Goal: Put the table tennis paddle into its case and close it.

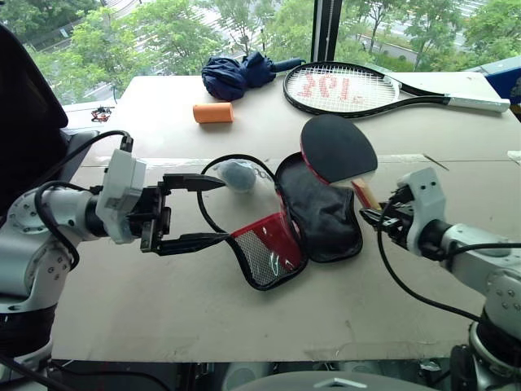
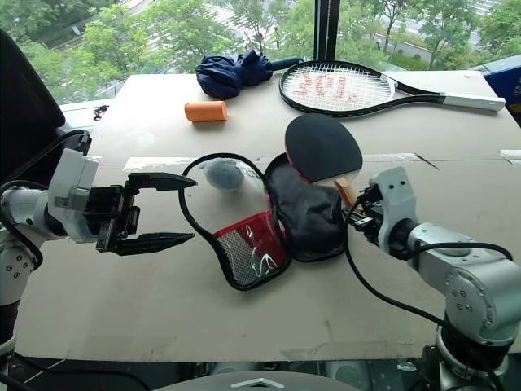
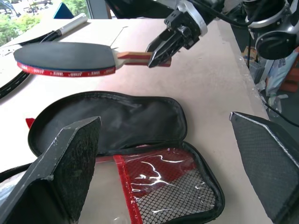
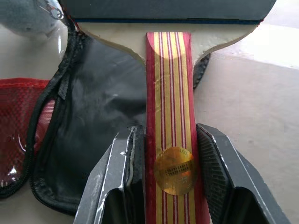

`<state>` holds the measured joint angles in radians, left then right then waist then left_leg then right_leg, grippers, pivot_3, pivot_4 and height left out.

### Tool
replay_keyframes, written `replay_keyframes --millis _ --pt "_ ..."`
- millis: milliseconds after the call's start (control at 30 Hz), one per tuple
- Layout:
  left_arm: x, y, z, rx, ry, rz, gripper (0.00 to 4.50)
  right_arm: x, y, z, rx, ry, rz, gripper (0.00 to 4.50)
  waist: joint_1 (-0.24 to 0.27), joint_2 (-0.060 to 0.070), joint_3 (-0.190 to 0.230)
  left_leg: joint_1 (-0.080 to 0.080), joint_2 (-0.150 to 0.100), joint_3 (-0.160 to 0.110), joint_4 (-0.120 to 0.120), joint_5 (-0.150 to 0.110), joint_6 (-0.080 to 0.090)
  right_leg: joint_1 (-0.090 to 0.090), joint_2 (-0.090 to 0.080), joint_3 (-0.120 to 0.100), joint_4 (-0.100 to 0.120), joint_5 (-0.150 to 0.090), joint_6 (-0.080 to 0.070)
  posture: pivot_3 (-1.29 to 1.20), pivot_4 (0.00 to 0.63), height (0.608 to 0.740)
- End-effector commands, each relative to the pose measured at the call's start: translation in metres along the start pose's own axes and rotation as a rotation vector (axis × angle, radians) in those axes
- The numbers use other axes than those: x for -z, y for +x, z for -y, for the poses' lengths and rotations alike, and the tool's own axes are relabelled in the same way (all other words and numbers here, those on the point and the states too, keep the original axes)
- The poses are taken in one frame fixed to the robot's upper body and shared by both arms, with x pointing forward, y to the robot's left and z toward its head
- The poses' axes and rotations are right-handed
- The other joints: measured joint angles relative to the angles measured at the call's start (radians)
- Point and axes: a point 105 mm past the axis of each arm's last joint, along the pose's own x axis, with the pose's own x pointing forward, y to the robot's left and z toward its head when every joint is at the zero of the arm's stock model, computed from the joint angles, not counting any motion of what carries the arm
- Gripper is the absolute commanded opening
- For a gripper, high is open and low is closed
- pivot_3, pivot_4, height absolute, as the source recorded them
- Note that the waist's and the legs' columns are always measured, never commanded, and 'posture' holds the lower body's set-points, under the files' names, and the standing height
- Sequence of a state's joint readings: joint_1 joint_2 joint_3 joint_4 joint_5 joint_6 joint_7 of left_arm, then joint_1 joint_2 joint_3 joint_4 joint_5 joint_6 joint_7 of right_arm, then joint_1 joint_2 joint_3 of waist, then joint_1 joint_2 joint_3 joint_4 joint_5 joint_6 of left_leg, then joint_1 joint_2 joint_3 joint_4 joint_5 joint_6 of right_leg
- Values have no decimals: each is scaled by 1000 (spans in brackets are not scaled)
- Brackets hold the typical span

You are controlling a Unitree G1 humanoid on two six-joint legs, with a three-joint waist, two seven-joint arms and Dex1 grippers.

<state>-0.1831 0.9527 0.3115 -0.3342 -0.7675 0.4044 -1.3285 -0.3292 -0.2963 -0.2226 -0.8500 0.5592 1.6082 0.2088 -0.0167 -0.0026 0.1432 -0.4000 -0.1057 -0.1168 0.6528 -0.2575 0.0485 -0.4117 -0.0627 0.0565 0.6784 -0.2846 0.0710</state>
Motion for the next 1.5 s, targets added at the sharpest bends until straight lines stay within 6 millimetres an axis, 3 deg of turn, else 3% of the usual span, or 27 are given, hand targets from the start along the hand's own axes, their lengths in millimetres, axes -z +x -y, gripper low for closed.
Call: replay_keyframes --millis 33,200,433,867,1300,1500 --pt "-7 -6 -2 -18 50 1 4500 1 5 -12 10 -17 1 983 1 0 0 0 0 0 0 0 0 0 0 -1 0 0 0 0 150 723" --pt "-6 -8 -1 -24 48 0 4500 11 15 -31 -54 0 -31 983 0 0 0 0 0 0 0 0 0 0 0 -4 0 0 0 0 150 723" --pt "-6 -8 -2 -30 47 -3 4500 20 19 -38 -56 32 -58 983 -4 0 0 0 0 0 0 0 -1 0 0 -5 0 0 -1 0 150 723" --pt "-7 -6 -2 -30 48 -1 4500 33 24 -33 -14 43 -118 983 -5 0 0 0 0 0 0 1 -1 -1 0 -7 0 1 -1 0 150 723" --pt "-9 -5 -2 -36 47 0 4500 26 36 -22 69 64 -94 983 -4 0 0 0 0 -1 0 1 -1 -1 0 -7 0 1 -2 0 150 723" --pt "-10 -5 -2 -44 46 0 4500 19 36 -24 57 65 -54 3687 -4 0 0 0 0 -1 0 1 -1 -1 0 -7 0 1 -2 0 150 723"
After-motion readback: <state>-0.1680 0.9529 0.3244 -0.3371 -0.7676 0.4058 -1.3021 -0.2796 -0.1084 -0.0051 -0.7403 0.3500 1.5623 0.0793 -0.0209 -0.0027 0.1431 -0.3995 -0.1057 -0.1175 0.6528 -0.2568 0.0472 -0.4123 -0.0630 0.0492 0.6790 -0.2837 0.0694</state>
